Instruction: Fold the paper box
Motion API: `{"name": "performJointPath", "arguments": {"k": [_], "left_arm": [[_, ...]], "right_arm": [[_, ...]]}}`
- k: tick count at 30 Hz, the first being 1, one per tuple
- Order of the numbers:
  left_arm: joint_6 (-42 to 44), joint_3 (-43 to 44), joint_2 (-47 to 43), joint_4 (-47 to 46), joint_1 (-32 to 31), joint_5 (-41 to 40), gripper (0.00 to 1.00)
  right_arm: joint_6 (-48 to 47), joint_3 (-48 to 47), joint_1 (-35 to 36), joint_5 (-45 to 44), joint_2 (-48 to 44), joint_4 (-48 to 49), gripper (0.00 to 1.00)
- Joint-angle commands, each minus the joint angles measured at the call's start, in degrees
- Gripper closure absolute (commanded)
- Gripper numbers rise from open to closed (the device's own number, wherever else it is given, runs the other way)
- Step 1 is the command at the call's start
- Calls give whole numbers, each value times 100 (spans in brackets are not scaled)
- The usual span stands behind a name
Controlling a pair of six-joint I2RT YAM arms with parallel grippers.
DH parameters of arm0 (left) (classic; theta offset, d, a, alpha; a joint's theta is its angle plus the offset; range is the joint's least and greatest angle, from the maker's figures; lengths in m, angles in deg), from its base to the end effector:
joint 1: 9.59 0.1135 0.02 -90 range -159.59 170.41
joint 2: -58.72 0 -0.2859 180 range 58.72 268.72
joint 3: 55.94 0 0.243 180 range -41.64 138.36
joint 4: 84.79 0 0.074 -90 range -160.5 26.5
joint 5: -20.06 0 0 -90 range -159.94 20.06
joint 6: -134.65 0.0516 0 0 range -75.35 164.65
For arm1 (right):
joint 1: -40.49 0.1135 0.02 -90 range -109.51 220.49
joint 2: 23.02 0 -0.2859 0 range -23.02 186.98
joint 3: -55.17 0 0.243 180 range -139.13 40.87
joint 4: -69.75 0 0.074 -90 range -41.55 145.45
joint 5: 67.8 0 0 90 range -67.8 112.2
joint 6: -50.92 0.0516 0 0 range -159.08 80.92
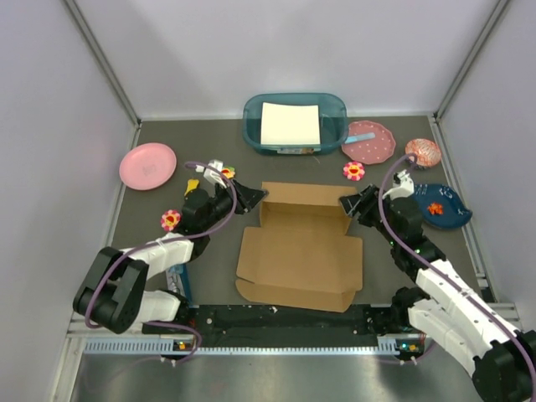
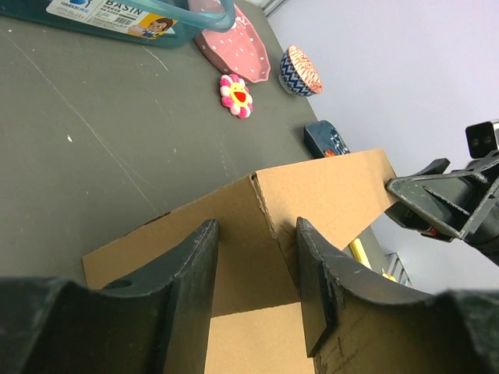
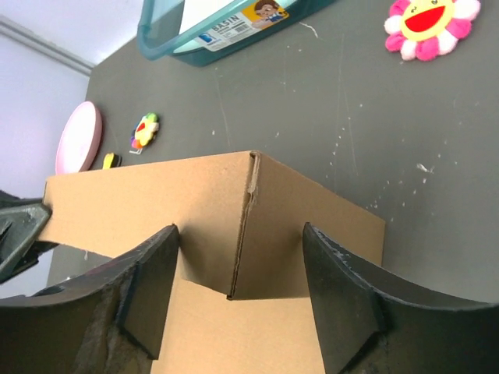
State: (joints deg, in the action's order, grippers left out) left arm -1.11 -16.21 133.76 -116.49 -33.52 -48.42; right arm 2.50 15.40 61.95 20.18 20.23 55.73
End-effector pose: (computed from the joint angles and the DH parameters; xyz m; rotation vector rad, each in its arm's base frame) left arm 0.2357 -0.1253 0.2416 -0.0248 1.7794 -1.2130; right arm 0.1627 0.0620 0.2569 0.3636 1.9061 0.7146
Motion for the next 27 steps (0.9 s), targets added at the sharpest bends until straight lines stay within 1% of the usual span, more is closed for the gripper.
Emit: {"name": "performJointPath", "arguments": {"k": [1,2,3,6,11,14,15,17,18,20,21,23,24,25,27], "left_arm": [[375,-232,362,1480,-69,212,54],[375,-249,388,1462,-69,212,54],[375,-258,423,1453,-69,212,54],[366,-284,484,1401,-69,204,54],[348,-311,616,1322,-69,230,54],[322,-267,634,1313,-69,256,54],[313,-241,582,1365,-69,256,54],[304,-109,485,1488,-60,222,54],[304,-48,345,1645,-60,213,52],[304,145,204,1821,-60,186,48],[304,225,47,2014,-60,116,43],[374,470,-103,2261,-60,20,39],[409,567,-261,2375,-60,-94,36],[453,664,-332,2672,-60,-173,34],[603,945,-543,2937,-60,-427,30]], "right_arm": [[-274,367,-212,149,167,456,43],[-256,446,-220,158,158,482,46],[-169,647,-212,176,141,587,52],[33,1069,-212,176,9,728,58],[131,1413,-212,334,-201,623,58],[87,1361,-212,308,-438,378,51],[17,1187,-212,299,-483,290,42],[-71,914,-212,220,-589,-8,32],[-158,608,-212,220,-650,-236,27],[-264,290,-212,1,-694,-510,22],[-369,-7,-220,-26,-712,-728,18],[-458,-281,-220,-114,-721,-905,16],[-545,-509,-212,-123,-730,-1072,13],[-598,-616,-212,-123,-730,-1117,13],[-773,-923,-212,-141,-730,-1353,11]]}}
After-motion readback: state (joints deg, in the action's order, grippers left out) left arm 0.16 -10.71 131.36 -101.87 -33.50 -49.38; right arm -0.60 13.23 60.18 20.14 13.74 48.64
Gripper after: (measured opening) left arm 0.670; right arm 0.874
